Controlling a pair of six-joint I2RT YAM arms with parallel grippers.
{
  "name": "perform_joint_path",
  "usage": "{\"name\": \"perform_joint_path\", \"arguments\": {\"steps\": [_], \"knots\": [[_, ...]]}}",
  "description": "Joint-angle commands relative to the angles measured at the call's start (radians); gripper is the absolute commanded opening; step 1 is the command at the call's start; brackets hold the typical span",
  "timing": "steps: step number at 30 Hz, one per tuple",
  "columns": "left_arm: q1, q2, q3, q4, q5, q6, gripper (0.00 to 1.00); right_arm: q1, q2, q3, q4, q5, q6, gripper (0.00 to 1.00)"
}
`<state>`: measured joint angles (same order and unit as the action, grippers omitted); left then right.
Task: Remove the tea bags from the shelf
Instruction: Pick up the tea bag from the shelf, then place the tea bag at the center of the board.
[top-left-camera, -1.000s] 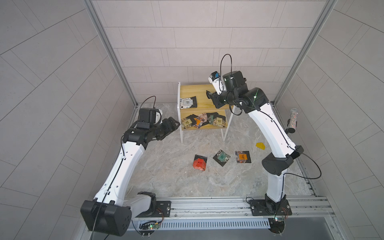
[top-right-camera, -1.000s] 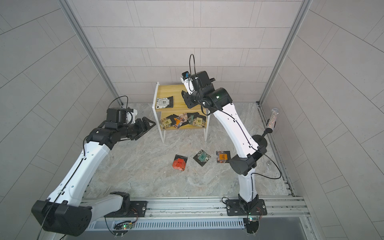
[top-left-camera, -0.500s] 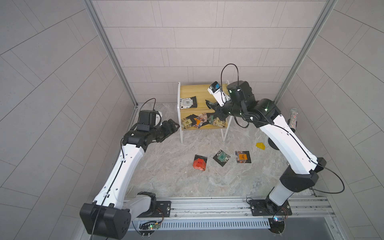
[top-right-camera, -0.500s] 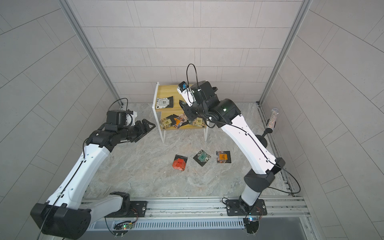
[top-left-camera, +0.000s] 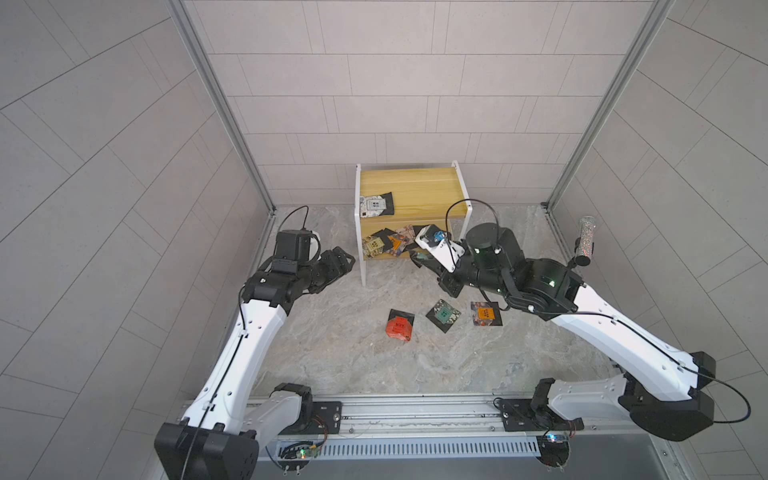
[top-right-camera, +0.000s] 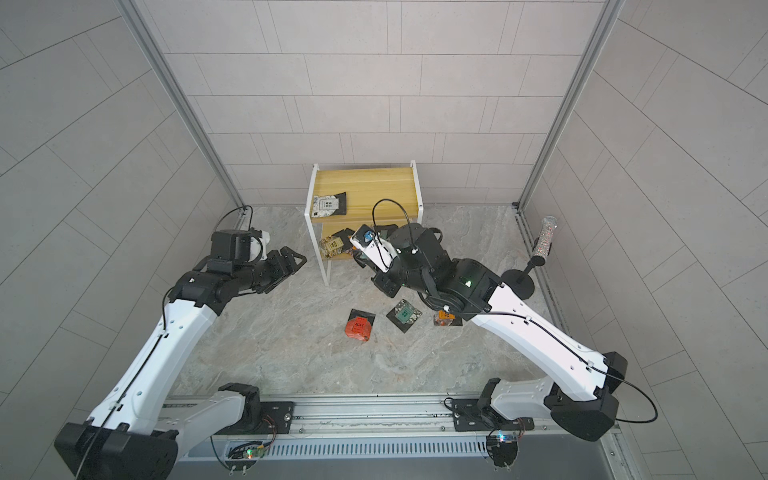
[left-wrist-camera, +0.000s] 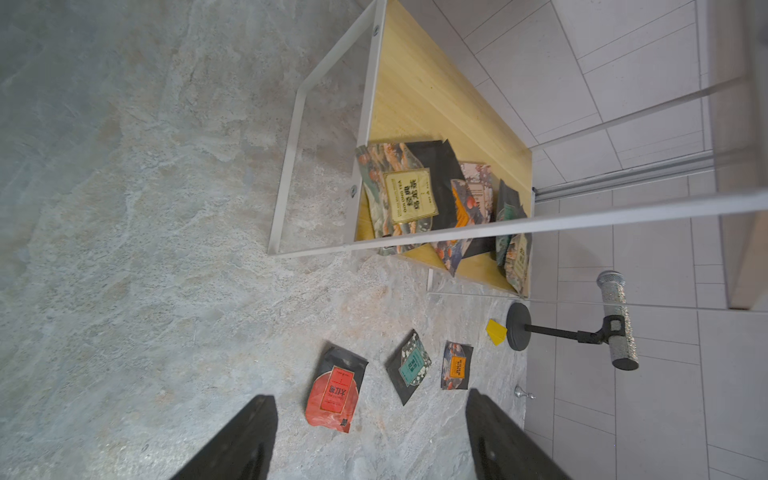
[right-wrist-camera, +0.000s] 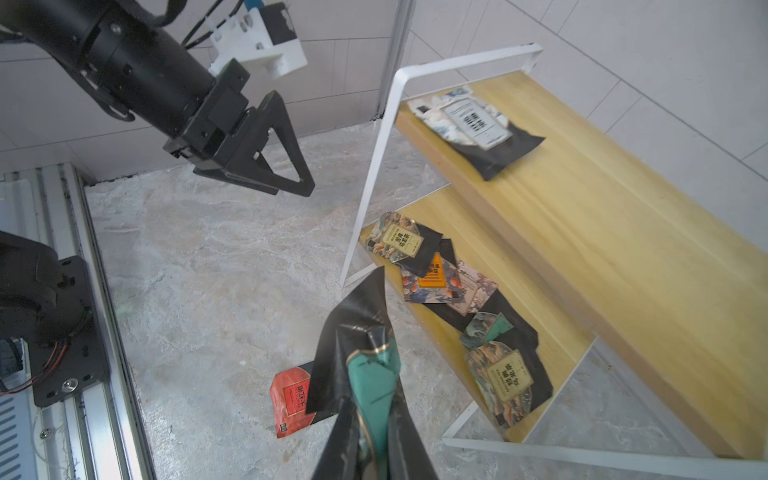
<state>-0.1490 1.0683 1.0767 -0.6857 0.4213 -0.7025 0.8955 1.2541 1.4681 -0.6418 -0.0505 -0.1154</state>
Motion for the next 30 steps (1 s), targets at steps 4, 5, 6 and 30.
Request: {"name": "perform_joint_path", "arguments": {"steps": [4,5,6,30], "knots": [[0.009,-0.044,-0.101,0.014,-0.033,-0.014,0.79,0.058,-0.023,-0.186,0.195,-0.034,-0.009,0.16],[0.013,-0.052,-0.113,0.015,-0.037,-0.015,0.79,0.063,-0.022,-0.215,0.217,-0.043,-0.006,0.16],[0.017,-0.062,-0.125,0.017,-0.042,-0.017,0.79,0.070,-0.020,-0.247,0.244,-0.055,-0.003,0.16],[0.091,-0.166,-0.171,-0.136,-0.193,-0.076,0.79,0.135,0.419,-0.374,0.734,-0.173,0.013,0.18]]}}
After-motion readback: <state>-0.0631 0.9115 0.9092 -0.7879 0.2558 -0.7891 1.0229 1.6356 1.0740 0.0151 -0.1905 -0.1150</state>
